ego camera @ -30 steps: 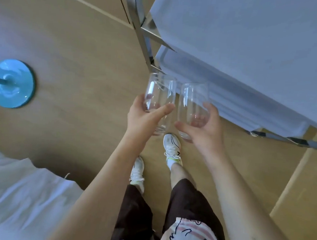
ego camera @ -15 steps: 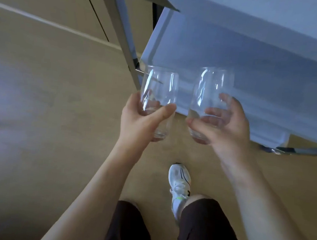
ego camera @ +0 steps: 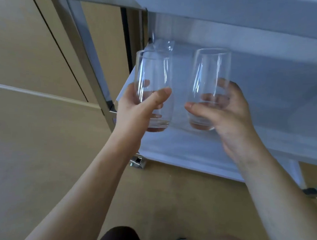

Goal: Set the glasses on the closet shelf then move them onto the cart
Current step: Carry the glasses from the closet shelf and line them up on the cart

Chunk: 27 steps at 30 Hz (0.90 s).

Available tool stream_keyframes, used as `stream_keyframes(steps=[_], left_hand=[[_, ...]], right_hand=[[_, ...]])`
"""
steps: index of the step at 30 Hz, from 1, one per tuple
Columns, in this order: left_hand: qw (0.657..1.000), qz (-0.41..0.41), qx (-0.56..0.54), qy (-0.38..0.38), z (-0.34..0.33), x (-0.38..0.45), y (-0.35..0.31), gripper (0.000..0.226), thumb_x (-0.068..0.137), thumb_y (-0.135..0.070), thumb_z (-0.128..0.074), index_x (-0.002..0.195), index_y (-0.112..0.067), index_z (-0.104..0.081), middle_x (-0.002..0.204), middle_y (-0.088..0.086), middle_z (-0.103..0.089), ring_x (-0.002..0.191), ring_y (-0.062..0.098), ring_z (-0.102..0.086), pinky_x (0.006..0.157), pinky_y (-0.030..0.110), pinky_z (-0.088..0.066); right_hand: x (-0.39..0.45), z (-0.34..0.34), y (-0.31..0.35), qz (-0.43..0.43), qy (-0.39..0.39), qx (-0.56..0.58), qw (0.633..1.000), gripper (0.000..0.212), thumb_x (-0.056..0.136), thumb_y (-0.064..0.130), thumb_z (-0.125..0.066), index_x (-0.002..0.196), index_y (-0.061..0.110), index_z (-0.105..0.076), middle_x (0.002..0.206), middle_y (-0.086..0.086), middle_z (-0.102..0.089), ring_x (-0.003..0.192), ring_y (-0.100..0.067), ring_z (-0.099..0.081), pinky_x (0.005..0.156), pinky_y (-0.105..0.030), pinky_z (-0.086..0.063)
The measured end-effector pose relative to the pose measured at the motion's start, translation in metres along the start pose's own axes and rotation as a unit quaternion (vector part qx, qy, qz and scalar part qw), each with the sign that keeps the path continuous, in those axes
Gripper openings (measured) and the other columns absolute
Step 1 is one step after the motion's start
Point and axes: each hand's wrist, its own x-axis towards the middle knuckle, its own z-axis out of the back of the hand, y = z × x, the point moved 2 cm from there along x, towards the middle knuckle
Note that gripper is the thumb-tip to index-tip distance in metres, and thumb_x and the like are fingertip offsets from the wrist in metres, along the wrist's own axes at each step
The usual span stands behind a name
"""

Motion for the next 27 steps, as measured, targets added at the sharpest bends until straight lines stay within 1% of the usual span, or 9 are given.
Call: stream_keyframes(steps=[2, 4, 10, 13, 15, 17, 20, 23, 27], left_hand=[[1.0, -0.021, -0.008, 0.005, -0.003, 0.014, 0.0, 0.062, 0.074, -0.038, -0.081, 0.128, -0.024, -0.055, 0.114, 0.006, -0.072, 0.1, 0.023, -0.073, 0.07, 0.051, -0.064], [0.999, -0.046, -0.007, 0.011, -0.008, 0.028, 0.0, 0.064, 0.073, -0.039, -0.08, 0.129, -0.022, -0.054, 0.114, 0.005, -0.072, 0.101, 0.023, -0.073, 0.074, 0.049, -0.064], [0.996, -0.091, -0.005, 0.023, -0.024, 0.072, 0.009, 0.062, 0.077, -0.032, -0.086, 0.13, -0.024, -0.054, 0.11, 0.0, -0.072, 0.097, 0.018, -0.074, 0.083, 0.05, -0.062], [0.992, -0.123, 0.0, 0.024, -0.029, 0.091, 0.013, 0.072, 0.071, -0.033, -0.091, 0.13, -0.025, -0.052, 0.121, 0.004, -0.066, 0.1, 0.014, -0.072, 0.075, 0.036, -0.062], [0.99, -0.138, 0.005, 0.024, -0.032, 0.099, 0.017, 0.078, 0.064, -0.036, -0.094, 0.128, -0.028, -0.052, 0.122, 0.001, -0.065, 0.106, 0.013, -0.07, 0.078, 0.037, -0.06], [0.988, -0.149, 0.015, 0.024, -0.034, 0.107, 0.02, 0.081, 0.057, -0.041, -0.094, 0.125, -0.034, -0.053, 0.121, -0.004, -0.065, 0.115, 0.013, -0.065, 0.087, 0.043, -0.059], [0.983, -0.179, 0.047, 0.021, -0.035, 0.113, 0.02, 0.081, 0.064, -0.031, -0.096, 0.129, -0.036, -0.048, 0.125, -0.013, -0.063, 0.118, 0.007, -0.059, 0.094, 0.038, -0.055], [0.981, -0.186, 0.037, 0.026, -0.031, 0.12, 0.023, 0.087, 0.063, -0.021, -0.097, 0.132, -0.033, -0.046, 0.129, -0.014, -0.062, 0.12, 0.007, -0.058, 0.104, 0.045, -0.051], [0.981, -0.186, 0.03, 0.038, -0.03, 0.123, 0.028, 0.092, 0.057, -0.027, -0.094, 0.134, -0.036, -0.046, 0.132, -0.016, -0.06, 0.122, 0.0, -0.056, 0.11, 0.045, -0.046]], right_hand=[[0.011, 0.004, -0.004, 0.011, -0.01, 0.01, 1.0, 0.098, 0.051, 0.024, -0.094, 0.136, 0.027, -0.047, 0.113, -0.006, -0.063, 0.1, -0.021, -0.071, 0.07, -0.041, -0.063], [0.023, 0.008, -0.008, 0.017, -0.014, 0.024, 0.999, 0.096, 0.055, 0.015, -0.096, 0.137, 0.025, -0.047, 0.113, -0.007, -0.062, 0.096, -0.019, -0.071, 0.061, -0.032, -0.059], [0.061, 0.009, -0.022, 0.053, -0.022, 0.022, 0.998, 0.095, 0.054, 0.017, -0.097, 0.134, 0.025, -0.046, 0.117, -0.012, -0.064, 0.096, -0.016, -0.069, 0.064, -0.021, -0.055], [0.079, 0.011, -0.03, 0.077, -0.032, 0.0, 0.997, 0.098, 0.048, 0.024, -0.099, 0.131, 0.031, -0.046, 0.118, -0.008, -0.063, 0.104, -0.016, -0.064, 0.082, -0.037, -0.061], [0.091, 0.01, -0.033, 0.082, -0.04, -0.013, 0.996, 0.099, 0.045, 0.025, -0.099, 0.128, 0.034, -0.045, 0.118, -0.002, -0.061, 0.107, -0.018, -0.064, 0.09, -0.048, -0.059], [0.104, 0.006, -0.033, 0.098, -0.047, -0.035, 0.993, 0.099, 0.049, 0.02, -0.101, 0.128, 0.033, -0.043, 0.119, 0.0, -0.057, 0.108, -0.016, -0.063, 0.091, -0.041, -0.058], [0.124, -0.003, -0.034, 0.117, -0.05, -0.067, 0.99, 0.095, 0.054, 0.017, -0.099, 0.126, 0.035, -0.04, 0.112, 0.001, -0.053, 0.108, -0.015, -0.061, 0.084, -0.025, -0.053], [0.143, -0.011, -0.037, 0.133, -0.05, -0.101, 0.985, 0.099, 0.053, 0.022, -0.1, 0.133, 0.032, -0.042, 0.114, 0.004, -0.054, 0.107, -0.013, -0.058, 0.088, -0.023, -0.048], [0.172, -0.02, -0.034, 0.13, -0.049, -0.139, 0.981, 0.101, 0.056, 0.023, -0.099, 0.14, 0.026, -0.045, 0.126, 0.005, -0.059, 0.106, -0.013, -0.057, 0.091, -0.027, -0.049]])
